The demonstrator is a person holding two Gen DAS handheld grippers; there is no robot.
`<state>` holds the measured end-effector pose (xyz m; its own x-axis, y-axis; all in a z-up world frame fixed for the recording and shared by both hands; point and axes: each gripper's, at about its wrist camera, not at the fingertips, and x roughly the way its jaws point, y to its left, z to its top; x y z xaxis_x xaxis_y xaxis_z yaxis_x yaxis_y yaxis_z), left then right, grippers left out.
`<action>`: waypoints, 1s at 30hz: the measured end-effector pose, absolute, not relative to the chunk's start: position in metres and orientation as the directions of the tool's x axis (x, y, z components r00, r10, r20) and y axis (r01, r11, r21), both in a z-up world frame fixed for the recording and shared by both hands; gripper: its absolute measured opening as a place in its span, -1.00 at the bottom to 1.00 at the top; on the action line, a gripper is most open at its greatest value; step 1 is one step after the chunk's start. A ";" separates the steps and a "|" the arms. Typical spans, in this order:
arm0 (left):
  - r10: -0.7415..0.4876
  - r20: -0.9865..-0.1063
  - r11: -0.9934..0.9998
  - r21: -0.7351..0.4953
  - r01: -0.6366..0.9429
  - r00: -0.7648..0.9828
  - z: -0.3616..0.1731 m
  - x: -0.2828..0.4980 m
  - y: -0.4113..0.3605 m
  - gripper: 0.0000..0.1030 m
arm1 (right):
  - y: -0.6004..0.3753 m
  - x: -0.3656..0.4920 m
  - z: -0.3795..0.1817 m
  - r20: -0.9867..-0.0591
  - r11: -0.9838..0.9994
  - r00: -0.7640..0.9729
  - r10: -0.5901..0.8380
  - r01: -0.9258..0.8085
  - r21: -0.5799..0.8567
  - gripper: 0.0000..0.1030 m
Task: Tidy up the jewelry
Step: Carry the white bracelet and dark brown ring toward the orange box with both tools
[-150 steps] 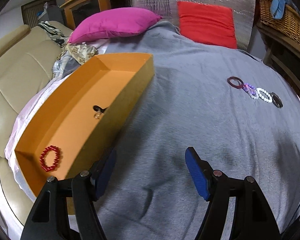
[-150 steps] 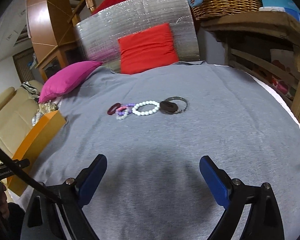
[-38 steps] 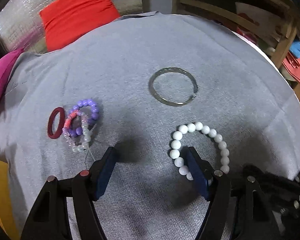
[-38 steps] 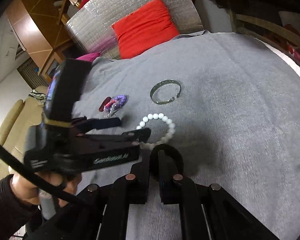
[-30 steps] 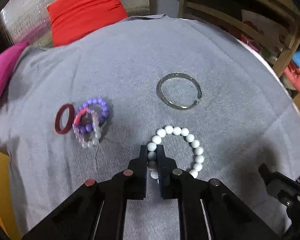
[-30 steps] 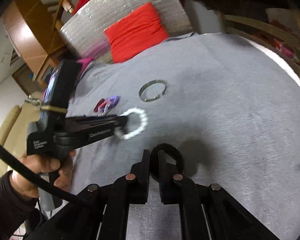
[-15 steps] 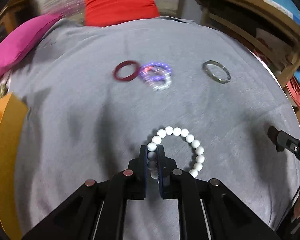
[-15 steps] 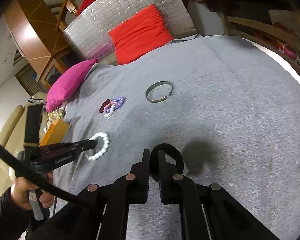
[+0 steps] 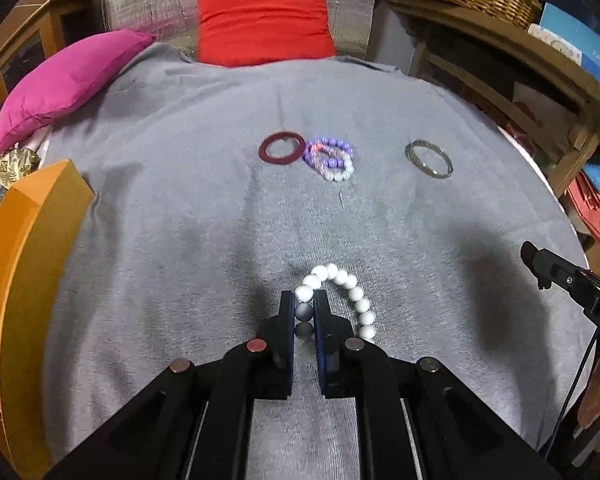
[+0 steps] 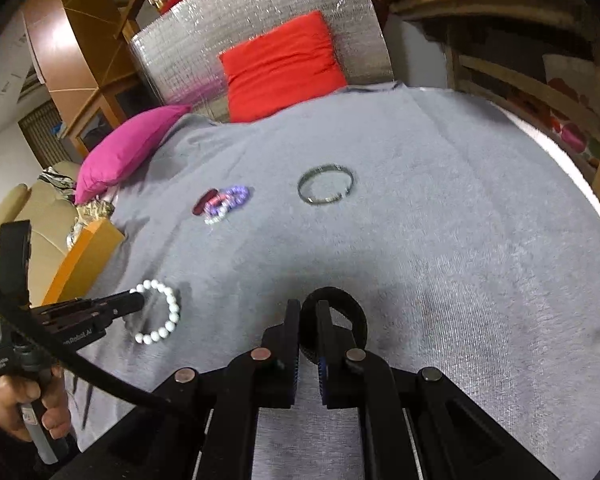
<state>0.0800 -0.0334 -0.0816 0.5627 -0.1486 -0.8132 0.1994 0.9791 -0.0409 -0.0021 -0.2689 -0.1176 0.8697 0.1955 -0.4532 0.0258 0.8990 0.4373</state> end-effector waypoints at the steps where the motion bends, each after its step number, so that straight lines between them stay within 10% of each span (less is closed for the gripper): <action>1: -0.147 -0.809 0.980 -0.042 0.194 0.569 -0.078 0.078 -0.031 -0.82 | -0.267 -0.003 -0.114 -0.448 0.901 0.872 0.196 0.021 0.434 -0.85; 30: -0.058 -0.749 0.998 -0.065 0.013 0.661 -0.041 0.027 0.048 -0.82 | -0.196 0.000 -0.091 -0.508 0.952 0.841 0.186 -0.027 0.303 -0.84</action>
